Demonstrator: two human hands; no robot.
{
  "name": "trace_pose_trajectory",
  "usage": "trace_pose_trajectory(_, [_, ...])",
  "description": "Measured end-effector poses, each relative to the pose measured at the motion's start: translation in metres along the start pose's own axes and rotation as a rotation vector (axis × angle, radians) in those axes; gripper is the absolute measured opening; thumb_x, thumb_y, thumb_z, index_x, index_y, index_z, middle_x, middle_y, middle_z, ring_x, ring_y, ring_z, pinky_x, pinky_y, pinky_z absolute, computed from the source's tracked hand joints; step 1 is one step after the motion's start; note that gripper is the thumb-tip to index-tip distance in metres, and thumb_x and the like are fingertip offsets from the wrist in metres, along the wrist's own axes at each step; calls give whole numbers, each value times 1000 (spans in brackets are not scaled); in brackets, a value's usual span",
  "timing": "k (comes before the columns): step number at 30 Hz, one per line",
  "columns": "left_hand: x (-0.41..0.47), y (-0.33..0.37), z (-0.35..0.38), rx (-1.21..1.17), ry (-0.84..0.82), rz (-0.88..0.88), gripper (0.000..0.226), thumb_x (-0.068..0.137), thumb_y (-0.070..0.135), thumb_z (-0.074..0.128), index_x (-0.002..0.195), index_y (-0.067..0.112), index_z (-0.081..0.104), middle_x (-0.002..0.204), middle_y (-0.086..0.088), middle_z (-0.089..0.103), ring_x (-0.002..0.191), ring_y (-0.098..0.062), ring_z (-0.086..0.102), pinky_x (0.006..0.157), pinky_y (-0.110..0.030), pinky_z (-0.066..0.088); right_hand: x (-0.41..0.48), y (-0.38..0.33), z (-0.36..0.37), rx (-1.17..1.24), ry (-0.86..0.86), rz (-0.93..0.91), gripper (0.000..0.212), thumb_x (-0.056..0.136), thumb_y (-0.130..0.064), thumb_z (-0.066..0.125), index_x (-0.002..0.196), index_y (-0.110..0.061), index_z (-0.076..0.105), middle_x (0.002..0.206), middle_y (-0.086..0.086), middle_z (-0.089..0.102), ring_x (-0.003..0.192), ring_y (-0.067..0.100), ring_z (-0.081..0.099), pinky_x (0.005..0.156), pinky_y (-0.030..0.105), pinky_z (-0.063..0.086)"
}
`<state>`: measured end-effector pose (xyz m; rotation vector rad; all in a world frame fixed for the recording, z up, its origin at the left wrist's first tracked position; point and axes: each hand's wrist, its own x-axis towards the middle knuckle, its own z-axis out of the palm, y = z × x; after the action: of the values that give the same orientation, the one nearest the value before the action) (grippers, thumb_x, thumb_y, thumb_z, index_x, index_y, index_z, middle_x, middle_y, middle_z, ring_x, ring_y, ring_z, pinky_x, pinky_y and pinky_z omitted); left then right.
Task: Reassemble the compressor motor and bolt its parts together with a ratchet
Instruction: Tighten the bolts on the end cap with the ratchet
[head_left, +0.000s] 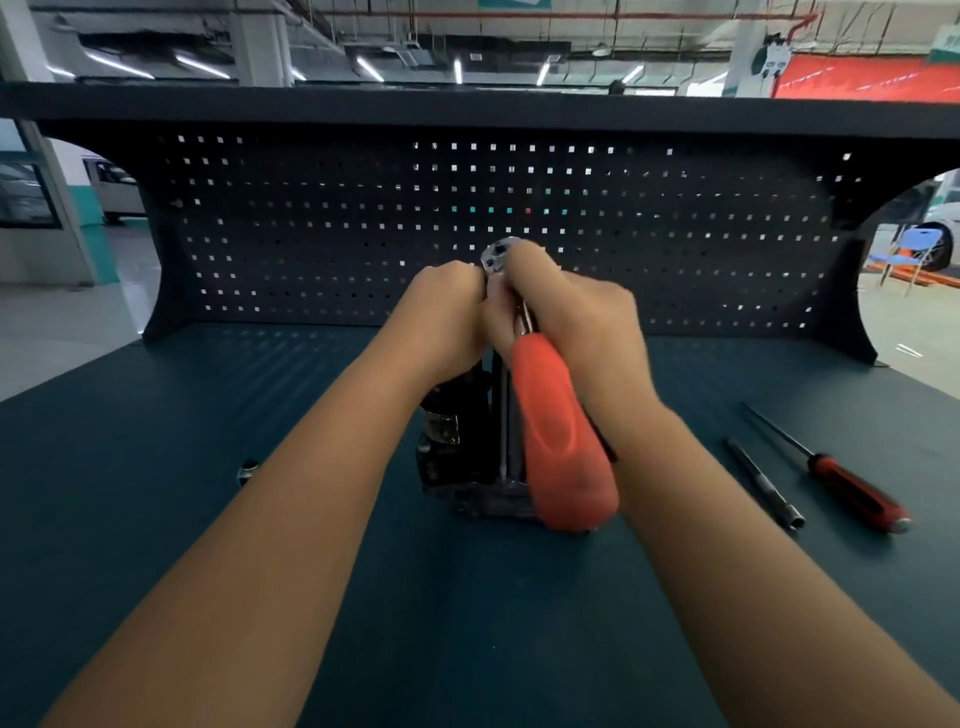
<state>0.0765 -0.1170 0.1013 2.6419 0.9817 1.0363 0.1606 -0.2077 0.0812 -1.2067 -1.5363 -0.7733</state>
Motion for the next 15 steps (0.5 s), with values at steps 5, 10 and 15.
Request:
trace_pose_trajectory(5, [-3, 1, 5, -170, 50, 53, 56, 97, 45, 41, 56, 7, 48, 45, 2, 35, 36, -8, 35, 36, -16, 27, 7, -3, -5, 615, 263, 532, 31, 91, -17, 51, 64, -25, 39, 47, -6, 54, 43, 10, 54, 39, 20, 40])
trace_pose_trajectory(10, [-2, -4, 0, -244, -35, -17, 71, 93, 59, 27, 84, 1, 66, 88, 13, 70, 66, -1, 60, 49, -8, 36, 11, 9, -15, 832, 266, 580, 30, 93, -8, 47, 66, -15, 38, 41, 3, 54, 38, 16, 53, 37, 16, 35])
trace_pose_trajectory(15, [-3, -6, 0, -256, -82, -7, 78, 90, 62, 25, 101, -4, 64, 110, 8, 70, 80, -2, 62, 65, -18, 40, 8, 9, -16, 898, 297, 556, 29, 91, -11, 48, 64, -19, 41, 44, 5, 57, 37, 17, 54, 36, 15, 34])
